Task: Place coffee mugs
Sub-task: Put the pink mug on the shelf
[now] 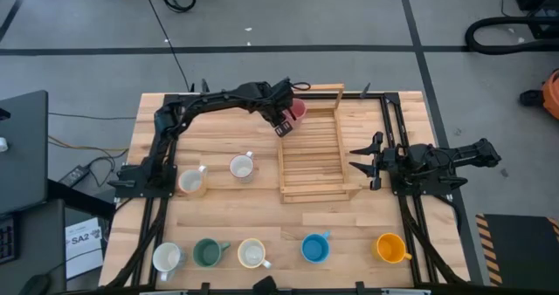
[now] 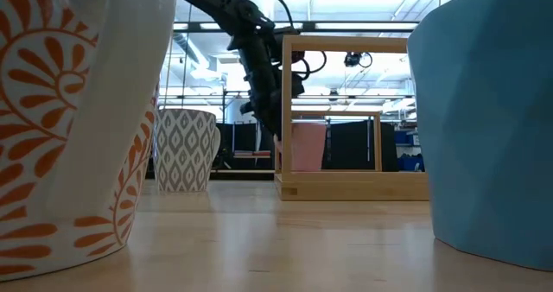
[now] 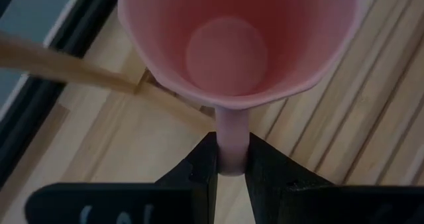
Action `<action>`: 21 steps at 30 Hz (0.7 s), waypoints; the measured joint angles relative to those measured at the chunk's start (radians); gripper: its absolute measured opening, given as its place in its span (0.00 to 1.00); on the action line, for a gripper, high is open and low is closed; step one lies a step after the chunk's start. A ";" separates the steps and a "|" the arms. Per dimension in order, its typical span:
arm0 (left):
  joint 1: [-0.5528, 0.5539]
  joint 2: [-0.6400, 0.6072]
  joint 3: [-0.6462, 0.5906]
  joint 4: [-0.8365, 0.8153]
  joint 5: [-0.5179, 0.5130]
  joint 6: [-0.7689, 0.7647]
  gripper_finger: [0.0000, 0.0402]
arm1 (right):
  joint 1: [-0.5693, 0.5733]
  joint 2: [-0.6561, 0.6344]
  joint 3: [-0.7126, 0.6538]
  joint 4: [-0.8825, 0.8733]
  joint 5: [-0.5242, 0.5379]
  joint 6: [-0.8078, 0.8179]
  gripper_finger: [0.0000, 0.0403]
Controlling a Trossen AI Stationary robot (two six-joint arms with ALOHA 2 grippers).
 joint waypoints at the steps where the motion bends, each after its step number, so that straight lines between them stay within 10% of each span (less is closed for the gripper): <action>1: 0.000 0.007 0.000 0.008 0.000 0.000 0.15 | 0.000 0.000 0.000 0.000 0.000 0.000 0.43; 21: 0.002 0.035 0.000 0.014 -0.012 0.017 0.23 | 0.000 0.002 0.000 -0.001 0.008 0.000 0.43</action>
